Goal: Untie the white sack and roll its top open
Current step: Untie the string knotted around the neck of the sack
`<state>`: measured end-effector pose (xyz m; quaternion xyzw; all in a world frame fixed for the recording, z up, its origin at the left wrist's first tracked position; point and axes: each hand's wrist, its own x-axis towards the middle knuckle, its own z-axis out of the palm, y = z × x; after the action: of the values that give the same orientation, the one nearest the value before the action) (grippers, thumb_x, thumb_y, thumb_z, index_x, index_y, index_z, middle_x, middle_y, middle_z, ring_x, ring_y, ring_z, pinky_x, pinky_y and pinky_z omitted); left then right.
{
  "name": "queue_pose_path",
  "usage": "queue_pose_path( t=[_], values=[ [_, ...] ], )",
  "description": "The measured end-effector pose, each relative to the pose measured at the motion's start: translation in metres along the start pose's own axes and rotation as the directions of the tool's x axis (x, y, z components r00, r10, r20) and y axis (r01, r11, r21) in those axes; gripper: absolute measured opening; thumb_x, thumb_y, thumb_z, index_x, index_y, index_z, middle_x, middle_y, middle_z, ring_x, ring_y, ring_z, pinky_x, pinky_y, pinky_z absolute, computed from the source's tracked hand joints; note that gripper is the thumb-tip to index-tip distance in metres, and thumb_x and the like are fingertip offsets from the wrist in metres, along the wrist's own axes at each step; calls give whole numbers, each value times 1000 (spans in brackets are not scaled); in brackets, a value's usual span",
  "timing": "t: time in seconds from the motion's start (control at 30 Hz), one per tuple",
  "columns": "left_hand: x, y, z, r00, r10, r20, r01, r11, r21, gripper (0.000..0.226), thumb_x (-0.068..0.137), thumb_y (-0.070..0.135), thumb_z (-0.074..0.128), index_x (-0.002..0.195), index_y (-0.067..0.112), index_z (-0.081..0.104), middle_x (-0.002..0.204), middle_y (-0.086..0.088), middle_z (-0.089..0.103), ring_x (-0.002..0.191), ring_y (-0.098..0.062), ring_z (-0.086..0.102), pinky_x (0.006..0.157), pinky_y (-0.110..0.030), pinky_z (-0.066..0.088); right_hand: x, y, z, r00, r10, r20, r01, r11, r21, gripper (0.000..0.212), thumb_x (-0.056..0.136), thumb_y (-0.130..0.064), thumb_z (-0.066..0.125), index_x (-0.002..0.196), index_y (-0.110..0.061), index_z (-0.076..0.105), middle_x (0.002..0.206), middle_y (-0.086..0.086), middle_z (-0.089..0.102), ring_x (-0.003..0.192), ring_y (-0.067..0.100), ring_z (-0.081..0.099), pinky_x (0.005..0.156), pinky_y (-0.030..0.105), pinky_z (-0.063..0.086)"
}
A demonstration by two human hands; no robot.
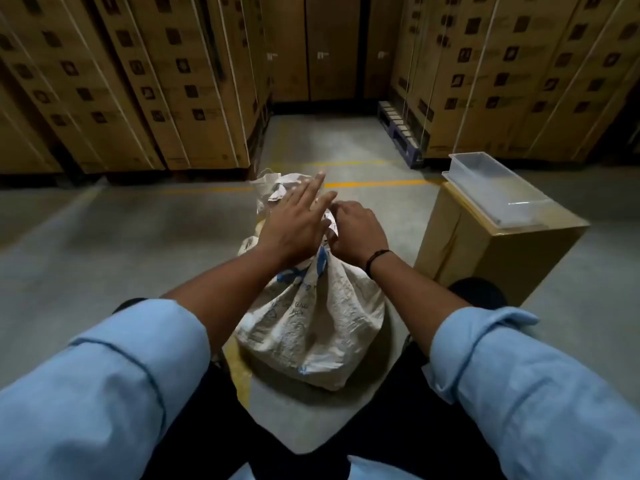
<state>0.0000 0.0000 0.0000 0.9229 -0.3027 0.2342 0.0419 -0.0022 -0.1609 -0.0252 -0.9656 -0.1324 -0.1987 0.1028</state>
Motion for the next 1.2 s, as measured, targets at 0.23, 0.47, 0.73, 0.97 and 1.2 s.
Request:
queue_pose_path(
  t=[0.23, 0.47, 0.73, 0.97, 1.2],
  values=[
    [9, -33, 49, 967, -7, 255, 13, 1000, -25, 79, 89, 8, 52, 162, 14, 22, 171, -15, 9, 158, -32, 13, 125, -45, 25, 16, 19, 37, 991, 83, 104, -88, 995, 51, 57, 87, -26, 60, 142, -13, 49, 142, 7, 56, 132, 30, 49, 105, 45, 42],
    [36, -50, 67, 939, 147, 311, -164, 986, 30, 67, 95, 20, 33, 161, 13, 25, 170, -17, 12, 157, -34, 15, 125, -47, 26, 44, 31, 64, 980, 112, 165, -125, 990, 67, 53, 86, -26, 63, 136, -15, 51, 136, 7, 58, 128, 30, 51, 102, 43, 45],
    [77, -58, 106, 917, 110, 383, -156, 984, 91, 72, 99, 42, 56, 161, 19, 27, 161, -7, 42, 152, -34, 31, 115, -45, 39, 62, 48, 87, 947, 194, 255, -224, 970, 95, 61, 88, -31, 62, 143, -13, 44, 138, 11, 55, 128, 32, 51, 102, 45, 46],
    [90, -90, 124, 822, -53, 568, -96, 969, 229, 62, 103, 61, 28, 159, 36, 27, 170, 3, 23, 158, -30, 10, 126, -49, 9, 74, 62, 105, 907, 204, 368, -239, 970, 51, 50, 89, -31, 57, 134, -11, 52, 135, 11, 56, 126, 34, 50, 98, 44, 47],
    [30, -152, 137, 729, -237, 642, 168, 971, 167, 73, 97, 75, 25, 161, 43, 14, 166, 1, 33, 151, -33, 29, 120, -49, 25, 76, 62, 128, 892, 168, 419, -216, 974, 69, 52, 87, -33, 60, 134, -13, 53, 135, 11, 57, 128, 33, 51, 100, 45, 49]
  ],
)
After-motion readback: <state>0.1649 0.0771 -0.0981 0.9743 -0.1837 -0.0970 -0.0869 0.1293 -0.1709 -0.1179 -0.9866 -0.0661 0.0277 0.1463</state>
